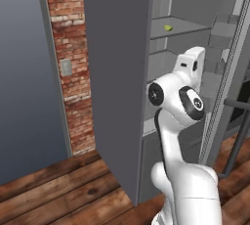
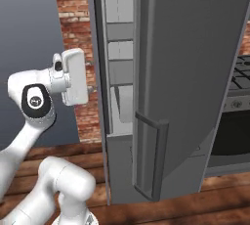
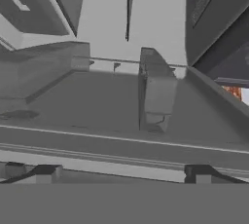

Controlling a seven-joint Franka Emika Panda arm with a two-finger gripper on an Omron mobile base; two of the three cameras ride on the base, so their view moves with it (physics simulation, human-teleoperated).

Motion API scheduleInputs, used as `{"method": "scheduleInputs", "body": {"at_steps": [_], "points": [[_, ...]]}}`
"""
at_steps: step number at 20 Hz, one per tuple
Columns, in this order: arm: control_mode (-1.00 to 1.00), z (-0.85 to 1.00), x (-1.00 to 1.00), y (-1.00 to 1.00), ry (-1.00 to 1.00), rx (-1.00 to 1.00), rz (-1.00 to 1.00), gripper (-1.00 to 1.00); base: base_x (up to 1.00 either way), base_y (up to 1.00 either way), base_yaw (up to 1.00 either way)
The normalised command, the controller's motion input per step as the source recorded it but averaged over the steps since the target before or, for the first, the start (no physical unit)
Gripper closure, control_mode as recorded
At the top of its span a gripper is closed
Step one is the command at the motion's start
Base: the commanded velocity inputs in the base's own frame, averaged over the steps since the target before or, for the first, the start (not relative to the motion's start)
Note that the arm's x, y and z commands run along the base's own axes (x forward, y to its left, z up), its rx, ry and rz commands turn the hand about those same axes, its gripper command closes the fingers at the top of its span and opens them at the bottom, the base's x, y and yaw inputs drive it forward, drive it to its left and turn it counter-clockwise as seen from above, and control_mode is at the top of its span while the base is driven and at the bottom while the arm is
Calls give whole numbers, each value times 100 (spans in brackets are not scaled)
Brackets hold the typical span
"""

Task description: There is a bowl on the dining counter. Grab a lemon wedge from the fridge and place it in the bowl. Then get the liquor bottle and glass cup from the cabinet and place them next to the bowl.

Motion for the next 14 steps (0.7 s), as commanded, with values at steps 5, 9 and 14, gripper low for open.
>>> {"method": "scheduleInputs", "body": {"at_steps": [5, 9, 14], "points": [[-100, -9, 31, -41, 0, 0, -27, -100, 0, 0, 0], [-100, -9, 8, -61, 0, 0, -13, -100, 0, 0, 0], [-100, -3, -2, -76, -5, 1, -1, -100, 0, 0, 0]]}}
